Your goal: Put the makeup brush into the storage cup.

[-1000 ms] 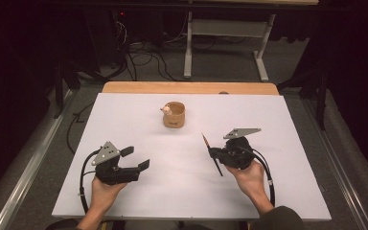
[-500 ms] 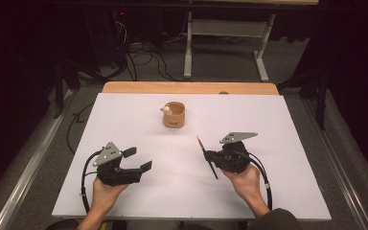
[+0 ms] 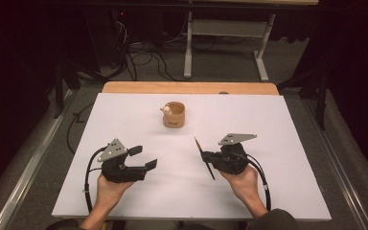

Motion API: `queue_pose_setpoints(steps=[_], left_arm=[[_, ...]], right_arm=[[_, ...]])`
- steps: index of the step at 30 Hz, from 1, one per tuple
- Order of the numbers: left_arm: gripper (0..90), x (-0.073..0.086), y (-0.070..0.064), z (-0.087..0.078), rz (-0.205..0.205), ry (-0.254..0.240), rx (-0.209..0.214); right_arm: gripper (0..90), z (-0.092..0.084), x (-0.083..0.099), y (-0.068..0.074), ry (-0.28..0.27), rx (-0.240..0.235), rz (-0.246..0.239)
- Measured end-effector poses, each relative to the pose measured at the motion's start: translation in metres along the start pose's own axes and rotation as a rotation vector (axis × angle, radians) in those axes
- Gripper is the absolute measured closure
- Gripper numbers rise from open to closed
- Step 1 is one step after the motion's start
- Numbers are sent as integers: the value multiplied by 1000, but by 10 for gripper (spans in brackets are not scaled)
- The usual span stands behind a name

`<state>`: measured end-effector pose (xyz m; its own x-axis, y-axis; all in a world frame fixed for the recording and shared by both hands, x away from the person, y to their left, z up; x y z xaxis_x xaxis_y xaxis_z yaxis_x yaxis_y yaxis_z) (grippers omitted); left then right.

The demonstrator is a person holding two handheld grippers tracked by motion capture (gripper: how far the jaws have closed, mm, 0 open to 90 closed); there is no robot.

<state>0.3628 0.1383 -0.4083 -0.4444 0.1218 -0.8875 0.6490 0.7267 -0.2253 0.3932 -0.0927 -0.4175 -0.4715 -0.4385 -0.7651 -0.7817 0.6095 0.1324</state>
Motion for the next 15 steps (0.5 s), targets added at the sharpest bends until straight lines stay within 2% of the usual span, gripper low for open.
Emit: queue_pose_setpoints(steps=[15], left_arm=[[270, -19, -14, 23, 17, 28, 18]], right_arm=[[852, 1, -9, 8, -41, -26, -34]])
Point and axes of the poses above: each handheld gripper's, and its own axes: z roughly forward along the jaws, x roughly out of its underside, y roughly to its left, the point moved 8 cm from there along z, roughly forward along the jaws, and after that the axes turned 3 degrees about -z, right-handed, at the moved point
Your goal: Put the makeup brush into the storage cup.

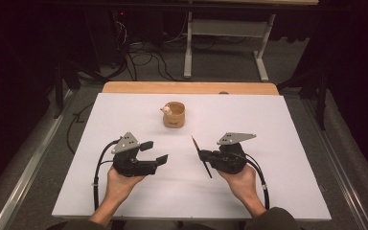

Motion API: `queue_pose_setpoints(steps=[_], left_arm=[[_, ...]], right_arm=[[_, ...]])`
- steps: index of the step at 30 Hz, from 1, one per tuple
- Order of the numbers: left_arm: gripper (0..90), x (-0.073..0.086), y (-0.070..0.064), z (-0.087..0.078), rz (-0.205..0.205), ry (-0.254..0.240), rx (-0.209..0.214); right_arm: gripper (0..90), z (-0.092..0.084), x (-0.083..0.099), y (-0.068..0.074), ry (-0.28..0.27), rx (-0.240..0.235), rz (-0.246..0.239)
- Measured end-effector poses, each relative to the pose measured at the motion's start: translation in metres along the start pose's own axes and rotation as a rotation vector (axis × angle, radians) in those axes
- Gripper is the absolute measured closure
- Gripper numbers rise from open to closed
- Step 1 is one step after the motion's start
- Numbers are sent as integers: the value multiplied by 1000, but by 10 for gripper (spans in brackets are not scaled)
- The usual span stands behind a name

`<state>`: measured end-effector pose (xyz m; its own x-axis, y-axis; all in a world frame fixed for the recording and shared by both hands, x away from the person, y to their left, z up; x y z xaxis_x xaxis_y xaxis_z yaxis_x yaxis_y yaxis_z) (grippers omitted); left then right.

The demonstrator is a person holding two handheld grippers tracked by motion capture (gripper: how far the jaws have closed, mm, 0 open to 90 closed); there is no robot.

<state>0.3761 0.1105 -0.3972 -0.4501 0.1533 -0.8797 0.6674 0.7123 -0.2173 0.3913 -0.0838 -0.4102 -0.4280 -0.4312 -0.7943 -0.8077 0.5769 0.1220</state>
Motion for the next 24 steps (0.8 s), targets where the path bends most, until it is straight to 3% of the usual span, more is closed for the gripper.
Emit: queue_pose_setpoints(steps=[3, 5, 12, 17, 20, 24], left_arm=[[281, -3, -1, 8, 17, 15, -6], [293, -3, -4, 12, 0, 18, 16], [368, 0, -7, 19, -2, 39, 55], [388, -3, -12, 20, -26, 30, 87], [406, -3, -15, 23, -23, 34, 94], [453, -2, -15, 26, -37, 44, 108]], right_arm=[[852, 1, 0, 3, -1, -2, -13], [852, 1, -1, 4, -2, -3, -7], [852, 5, -3, 11, -2, -6, -14], [852, 10, -4, 19, 1, -18, -41], [852, 11, -5, 22, -5, -19, -59], [852, 10, -6, 22, -13, -14, -49]])
Point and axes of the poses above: each handheld gripper's, and its own axes: z roughly forward along the jaws, x roughly out of its underside, y roughly to its left, the point moved 8 cm from there along z, roughly forward along the jaws, and after that the axes turned 3 degrees about -z, right-handed, at the moved point
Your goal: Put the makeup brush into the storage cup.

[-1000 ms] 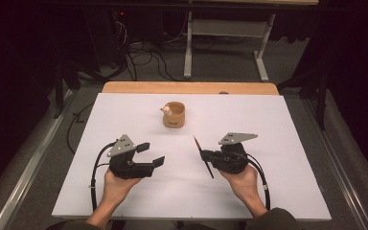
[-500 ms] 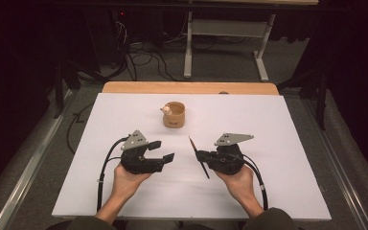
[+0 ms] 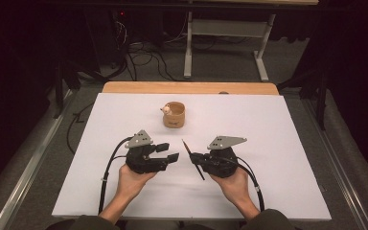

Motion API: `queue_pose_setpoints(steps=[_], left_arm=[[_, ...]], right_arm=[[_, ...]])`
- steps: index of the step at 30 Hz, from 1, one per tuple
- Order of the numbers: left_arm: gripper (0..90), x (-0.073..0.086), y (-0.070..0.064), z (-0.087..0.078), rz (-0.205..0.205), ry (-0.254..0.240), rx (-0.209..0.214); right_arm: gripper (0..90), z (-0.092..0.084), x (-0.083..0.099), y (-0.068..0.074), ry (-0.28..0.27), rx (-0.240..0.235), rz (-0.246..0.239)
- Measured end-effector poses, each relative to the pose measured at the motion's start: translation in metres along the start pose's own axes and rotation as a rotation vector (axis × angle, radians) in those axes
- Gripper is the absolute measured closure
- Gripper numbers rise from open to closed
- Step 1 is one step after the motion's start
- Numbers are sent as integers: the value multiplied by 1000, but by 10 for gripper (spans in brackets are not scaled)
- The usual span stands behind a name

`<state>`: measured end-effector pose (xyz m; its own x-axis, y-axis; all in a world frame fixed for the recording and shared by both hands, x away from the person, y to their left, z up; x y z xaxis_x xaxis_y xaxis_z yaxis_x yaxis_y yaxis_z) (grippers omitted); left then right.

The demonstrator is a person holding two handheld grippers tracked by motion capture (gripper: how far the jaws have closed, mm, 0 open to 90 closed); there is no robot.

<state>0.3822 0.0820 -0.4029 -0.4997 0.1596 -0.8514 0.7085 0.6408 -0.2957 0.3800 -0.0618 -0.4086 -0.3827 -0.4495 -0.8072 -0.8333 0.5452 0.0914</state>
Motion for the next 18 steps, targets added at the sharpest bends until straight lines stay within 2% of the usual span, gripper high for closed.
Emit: queue_pose_setpoints(steps=[5, 12, 18], left_arm=[[502, -1, -2, 0, -8, -4, 18], [525, -3, -4, -2, -27, -17, 46], [556, 0, -8, 2, -16, -16, 64]], right_arm=[[852, 4, -1, 3, -1, -6, -18], [852, 11, -4, 15, 6, -29, -33], [852, 14, -3, 17, 8, -31, -43]])
Point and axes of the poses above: each handheld gripper's, and its own axes: z roughly forward along the jaws, x roughly out of its underside, y roughly to its left, the point moved 8 cm from there along z, roughly forward along the jaws, and after that the axes turned 3 degrees about -z, right-handed, at the moved point
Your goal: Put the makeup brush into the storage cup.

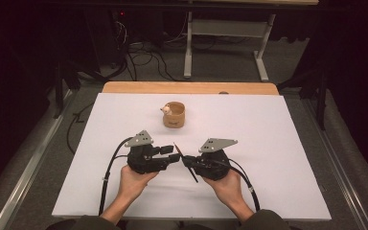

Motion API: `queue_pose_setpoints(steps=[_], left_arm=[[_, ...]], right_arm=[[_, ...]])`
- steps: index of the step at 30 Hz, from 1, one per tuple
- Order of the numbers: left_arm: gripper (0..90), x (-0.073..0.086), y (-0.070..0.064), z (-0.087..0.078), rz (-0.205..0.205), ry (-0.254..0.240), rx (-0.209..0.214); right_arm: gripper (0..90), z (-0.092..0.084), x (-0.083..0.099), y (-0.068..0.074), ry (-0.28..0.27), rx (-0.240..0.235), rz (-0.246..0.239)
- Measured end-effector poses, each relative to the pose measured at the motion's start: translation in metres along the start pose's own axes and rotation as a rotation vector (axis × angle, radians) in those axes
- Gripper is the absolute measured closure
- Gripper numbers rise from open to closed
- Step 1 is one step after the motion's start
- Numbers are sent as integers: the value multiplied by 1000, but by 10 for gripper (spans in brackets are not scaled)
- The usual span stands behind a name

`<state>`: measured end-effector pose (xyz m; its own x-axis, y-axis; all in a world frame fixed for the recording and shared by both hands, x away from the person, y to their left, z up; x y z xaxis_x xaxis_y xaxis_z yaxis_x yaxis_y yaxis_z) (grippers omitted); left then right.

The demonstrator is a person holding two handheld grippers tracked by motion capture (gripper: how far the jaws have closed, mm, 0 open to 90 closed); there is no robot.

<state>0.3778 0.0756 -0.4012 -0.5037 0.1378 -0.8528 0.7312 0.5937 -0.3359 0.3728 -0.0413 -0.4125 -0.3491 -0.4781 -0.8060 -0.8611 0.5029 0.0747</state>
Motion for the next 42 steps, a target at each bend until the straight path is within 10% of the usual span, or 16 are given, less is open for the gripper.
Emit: queue_pose_setpoints(steps=[42], left_arm=[[836, 0, -8, -3, -65, -59, 147]], right_arm=[[850, 5, -4, 16, -22, -32, -21]])
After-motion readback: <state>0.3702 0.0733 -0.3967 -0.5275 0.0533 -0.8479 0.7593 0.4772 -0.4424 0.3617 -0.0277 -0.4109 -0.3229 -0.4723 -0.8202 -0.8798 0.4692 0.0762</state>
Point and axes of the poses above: each handheld gripper's, and its own axes: z roughly forward along the jaws, x roughly out of its underside, y roughly to its left, the point moved 8 cm from there along z, roughly forward along the jaws, and after that the axes turned 3 degrees about -z, right-handed, at the moved point
